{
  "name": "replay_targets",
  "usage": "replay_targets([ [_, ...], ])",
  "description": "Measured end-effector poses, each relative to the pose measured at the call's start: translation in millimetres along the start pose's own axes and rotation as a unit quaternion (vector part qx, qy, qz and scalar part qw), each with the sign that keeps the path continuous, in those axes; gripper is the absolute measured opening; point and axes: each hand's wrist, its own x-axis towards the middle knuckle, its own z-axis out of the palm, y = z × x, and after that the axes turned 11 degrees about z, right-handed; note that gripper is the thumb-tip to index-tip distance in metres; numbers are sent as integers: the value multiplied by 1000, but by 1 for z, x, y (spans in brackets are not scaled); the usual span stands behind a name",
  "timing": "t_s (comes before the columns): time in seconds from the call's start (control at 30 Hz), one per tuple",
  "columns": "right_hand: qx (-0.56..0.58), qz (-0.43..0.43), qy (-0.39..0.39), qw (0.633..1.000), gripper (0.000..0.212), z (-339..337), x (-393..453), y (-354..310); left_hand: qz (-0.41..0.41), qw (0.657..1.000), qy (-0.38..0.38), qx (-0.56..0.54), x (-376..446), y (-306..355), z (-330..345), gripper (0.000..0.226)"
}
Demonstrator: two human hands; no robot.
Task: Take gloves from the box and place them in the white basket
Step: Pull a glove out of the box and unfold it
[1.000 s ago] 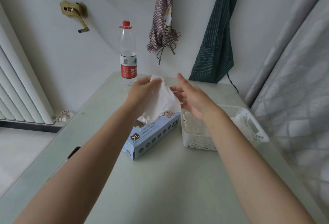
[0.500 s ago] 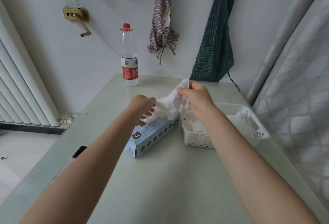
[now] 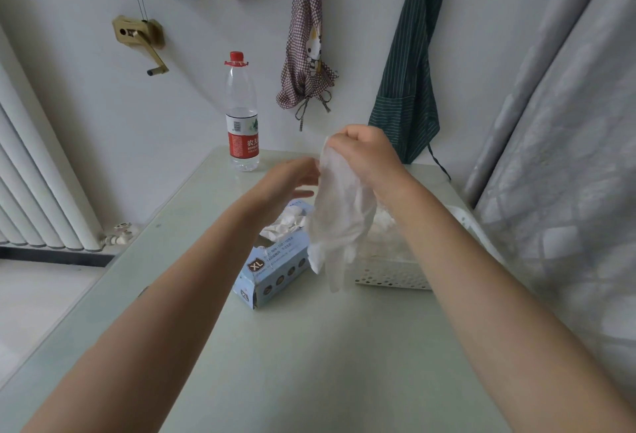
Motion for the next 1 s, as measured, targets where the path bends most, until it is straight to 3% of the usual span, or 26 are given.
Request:
replay_targets([
  [0.13, 18, 2, 47, 999, 14, -14, 6, 10, -88, 993, -35, -77, -9, -12, 7, 20],
  [0.3, 34, 49, 69, 996, 15, -27, 15, 29, -127, 977, -1, -170, -9, -25, 6, 25],
  [0.4, 16, 110, 59, 992, 22, -37, 23, 51, -113, 990, 48, -68, 5, -28, 6, 11],
  [0.53, 44, 168, 47, 984, 27, -53, 30, 87, -86, 987, 91, 103, 36, -26, 21, 10],
  [0.63, 4, 196, 99, 976, 21, -75, 33, 120, -60, 971, 137, 185, 62, -32, 52, 9],
  [0.73, -37, 207, 143, 967, 14, -94, 35, 156, -40, 951, 131, 277, 78, -47, 76, 15],
  [0.83, -61, 194, 171, 964, 14, -112, 35, 187, 12, 907, 99, 409, 79, -63, 104, 23],
  [0.93, -133, 168, 204, 955, 21, -122, 31, 200, 78, 896, -12, 438, 70, -76, 134, 25],
  [1.0, -197, 149, 218, 944, 20, -127, 30, 205, 78, 865, -95, 486, 64, -82, 149, 38],
])
